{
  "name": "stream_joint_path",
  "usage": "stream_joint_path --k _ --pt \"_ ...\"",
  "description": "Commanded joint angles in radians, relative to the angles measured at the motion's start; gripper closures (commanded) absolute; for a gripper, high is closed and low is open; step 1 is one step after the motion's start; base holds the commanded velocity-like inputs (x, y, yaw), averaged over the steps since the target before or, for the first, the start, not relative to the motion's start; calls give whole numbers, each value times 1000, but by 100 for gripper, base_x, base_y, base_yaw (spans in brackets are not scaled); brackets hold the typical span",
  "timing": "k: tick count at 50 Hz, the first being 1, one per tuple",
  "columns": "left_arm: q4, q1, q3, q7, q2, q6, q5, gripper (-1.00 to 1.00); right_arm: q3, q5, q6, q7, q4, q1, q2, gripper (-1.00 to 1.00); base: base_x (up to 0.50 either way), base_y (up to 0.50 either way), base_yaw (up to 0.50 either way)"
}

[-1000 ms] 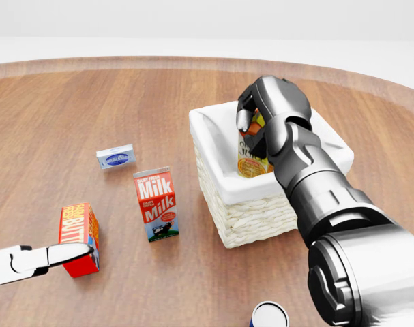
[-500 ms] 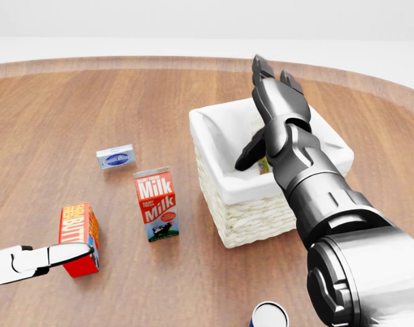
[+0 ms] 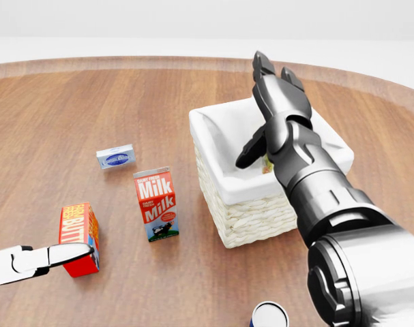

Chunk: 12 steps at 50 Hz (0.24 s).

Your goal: Pick up the orange juice, and put it in the basket.

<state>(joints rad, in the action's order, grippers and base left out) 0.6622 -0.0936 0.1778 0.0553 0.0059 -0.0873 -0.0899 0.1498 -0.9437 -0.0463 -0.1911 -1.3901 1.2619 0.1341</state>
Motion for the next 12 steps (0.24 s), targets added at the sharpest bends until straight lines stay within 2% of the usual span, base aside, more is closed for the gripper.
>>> stream_joint_path --k 1,12 --pt "0 0 0 0 0 0 0 -100 -1 -3 -3 5 0 11 5 -100 6 0 -3" --pt "0 0 0 0 0 0 0 -100 -6 -10 -12 20 2 51 19 -100 6 0 -3"
